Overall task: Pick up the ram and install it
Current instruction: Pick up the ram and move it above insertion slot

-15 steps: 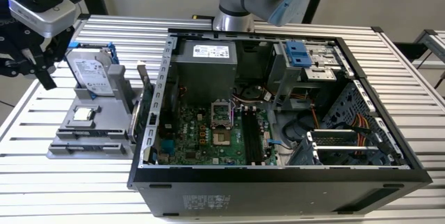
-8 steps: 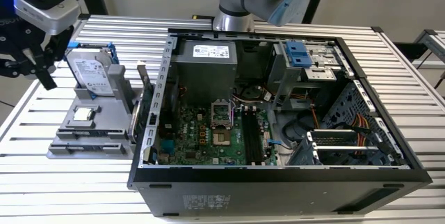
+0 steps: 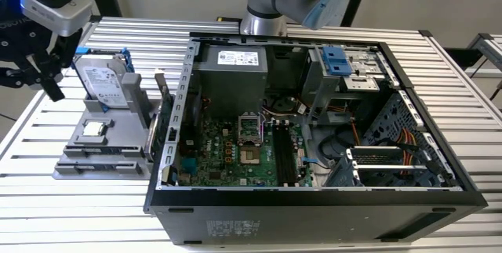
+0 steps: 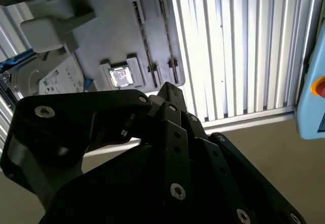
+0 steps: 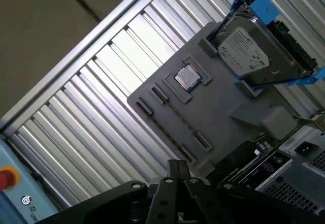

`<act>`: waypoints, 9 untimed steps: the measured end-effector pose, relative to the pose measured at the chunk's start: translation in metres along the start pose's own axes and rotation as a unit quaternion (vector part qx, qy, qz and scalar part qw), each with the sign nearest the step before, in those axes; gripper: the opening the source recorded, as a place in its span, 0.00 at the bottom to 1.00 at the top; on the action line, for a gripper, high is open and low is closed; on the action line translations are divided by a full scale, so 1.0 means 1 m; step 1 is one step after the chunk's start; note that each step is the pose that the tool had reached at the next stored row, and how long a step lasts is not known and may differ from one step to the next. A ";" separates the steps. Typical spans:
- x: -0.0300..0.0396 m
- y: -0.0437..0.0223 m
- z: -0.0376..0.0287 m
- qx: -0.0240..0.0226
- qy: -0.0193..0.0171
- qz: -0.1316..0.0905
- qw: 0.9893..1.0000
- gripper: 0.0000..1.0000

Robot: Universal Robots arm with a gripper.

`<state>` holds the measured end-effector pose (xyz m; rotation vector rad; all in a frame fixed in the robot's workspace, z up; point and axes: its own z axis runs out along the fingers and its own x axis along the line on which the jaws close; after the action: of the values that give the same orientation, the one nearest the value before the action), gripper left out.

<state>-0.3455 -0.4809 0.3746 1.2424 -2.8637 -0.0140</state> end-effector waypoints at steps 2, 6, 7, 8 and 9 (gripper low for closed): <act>0.0000 0.0000 0.0000 0.000 0.000 -0.008 1.000 0.00; 0.0000 -0.0001 0.0001 0.000 0.000 -0.026 1.000 0.00; 0.0000 -0.0001 0.0001 0.000 0.000 -0.030 1.000 0.00; 0.0000 -0.0001 0.0000 0.000 0.001 -0.034 0.999 0.00; 0.0000 -0.0001 -0.0001 0.001 0.001 -0.039 0.999 0.00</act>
<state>-0.3454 -0.4810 0.3746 1.3519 -2.8131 -0.0128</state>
